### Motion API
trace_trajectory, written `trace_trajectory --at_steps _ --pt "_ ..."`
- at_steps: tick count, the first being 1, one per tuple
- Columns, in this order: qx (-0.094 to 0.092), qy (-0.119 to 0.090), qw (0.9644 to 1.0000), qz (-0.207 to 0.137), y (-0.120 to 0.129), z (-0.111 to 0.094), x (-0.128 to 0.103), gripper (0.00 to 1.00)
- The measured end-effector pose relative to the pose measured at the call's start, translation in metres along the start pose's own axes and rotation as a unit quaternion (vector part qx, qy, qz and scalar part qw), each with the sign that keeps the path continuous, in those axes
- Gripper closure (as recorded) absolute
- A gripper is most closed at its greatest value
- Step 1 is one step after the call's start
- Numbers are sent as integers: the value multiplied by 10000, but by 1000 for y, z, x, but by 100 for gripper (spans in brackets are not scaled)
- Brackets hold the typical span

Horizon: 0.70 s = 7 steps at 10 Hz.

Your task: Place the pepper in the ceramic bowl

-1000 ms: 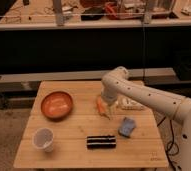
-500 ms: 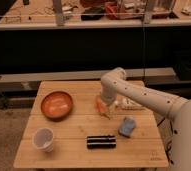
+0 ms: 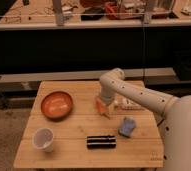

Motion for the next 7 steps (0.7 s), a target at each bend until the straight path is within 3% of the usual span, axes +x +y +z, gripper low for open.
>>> trace_trajectory --at_steps 7 --pt "-148 -96 9996 -242 -8 18 0 20"
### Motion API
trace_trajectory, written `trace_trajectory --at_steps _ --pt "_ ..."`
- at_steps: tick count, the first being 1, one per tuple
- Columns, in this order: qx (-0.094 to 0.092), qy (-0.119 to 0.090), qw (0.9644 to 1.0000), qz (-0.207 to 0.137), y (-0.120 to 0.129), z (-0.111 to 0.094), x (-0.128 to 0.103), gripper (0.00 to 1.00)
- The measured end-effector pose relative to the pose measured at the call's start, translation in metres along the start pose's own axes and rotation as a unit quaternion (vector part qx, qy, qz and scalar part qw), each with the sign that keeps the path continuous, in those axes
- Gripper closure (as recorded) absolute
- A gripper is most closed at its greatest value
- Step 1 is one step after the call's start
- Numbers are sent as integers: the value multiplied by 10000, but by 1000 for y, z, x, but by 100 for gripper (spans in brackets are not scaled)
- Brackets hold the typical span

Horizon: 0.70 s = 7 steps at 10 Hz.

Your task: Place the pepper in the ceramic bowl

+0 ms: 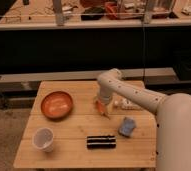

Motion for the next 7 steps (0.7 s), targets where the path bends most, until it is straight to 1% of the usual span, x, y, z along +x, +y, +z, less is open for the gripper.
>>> trace_trajectory --at_steps 2,5,7 --pt "-54 -14 10000 -16 1 2 3 20" --pt "-114 -48 9998 -169 -6 8 0 20" --pt "-168 -53 9996 -207 -6 10 3 20"
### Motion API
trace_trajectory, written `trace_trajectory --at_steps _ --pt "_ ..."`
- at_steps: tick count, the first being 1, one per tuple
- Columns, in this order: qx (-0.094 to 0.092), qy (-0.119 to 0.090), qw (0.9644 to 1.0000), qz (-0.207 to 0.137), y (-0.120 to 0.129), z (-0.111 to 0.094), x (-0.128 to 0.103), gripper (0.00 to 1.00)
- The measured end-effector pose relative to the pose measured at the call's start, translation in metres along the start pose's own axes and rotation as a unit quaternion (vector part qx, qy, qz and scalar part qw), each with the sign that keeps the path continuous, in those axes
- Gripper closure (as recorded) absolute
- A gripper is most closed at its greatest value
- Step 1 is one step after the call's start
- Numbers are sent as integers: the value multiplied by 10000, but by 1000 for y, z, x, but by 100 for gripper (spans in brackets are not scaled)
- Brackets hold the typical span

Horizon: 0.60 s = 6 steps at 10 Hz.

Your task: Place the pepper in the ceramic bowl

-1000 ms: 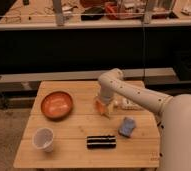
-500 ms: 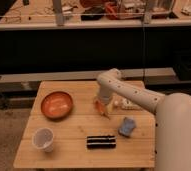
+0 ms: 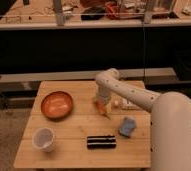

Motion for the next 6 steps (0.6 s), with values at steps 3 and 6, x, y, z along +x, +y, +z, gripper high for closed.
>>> trace_trajectory --at_steps 3,6 --pt "-83 -16 9998 -189 -6 5 -3 20" --pt "-152 -36 9995 -262 -6 8 -2 20"
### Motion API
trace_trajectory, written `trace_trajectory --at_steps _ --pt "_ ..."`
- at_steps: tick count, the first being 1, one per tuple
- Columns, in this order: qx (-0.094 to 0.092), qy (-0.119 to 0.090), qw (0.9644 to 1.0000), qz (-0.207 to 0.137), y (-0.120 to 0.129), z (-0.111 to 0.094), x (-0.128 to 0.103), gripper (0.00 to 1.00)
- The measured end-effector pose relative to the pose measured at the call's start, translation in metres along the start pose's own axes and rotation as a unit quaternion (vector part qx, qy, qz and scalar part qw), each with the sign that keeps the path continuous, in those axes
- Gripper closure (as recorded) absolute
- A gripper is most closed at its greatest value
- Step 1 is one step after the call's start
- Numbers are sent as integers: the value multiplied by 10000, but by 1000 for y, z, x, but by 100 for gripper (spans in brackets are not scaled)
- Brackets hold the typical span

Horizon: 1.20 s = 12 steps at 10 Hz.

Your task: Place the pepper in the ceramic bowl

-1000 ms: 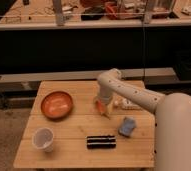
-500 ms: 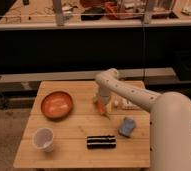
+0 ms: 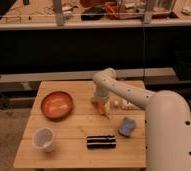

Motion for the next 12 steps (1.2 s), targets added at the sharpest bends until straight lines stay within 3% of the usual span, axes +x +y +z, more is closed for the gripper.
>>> trace_trajectory --at_steps 4,9,11,12 --pt "-36 -23 9999 -132 -6 4 -6 39" --pt "-50 -32 9999 -141 -5 1 -5 87" --pt "-54 -30 9999 -147 -5 -2 -5 98" --pt "-49 -36 9999 -148 -6 -2 -5 98"
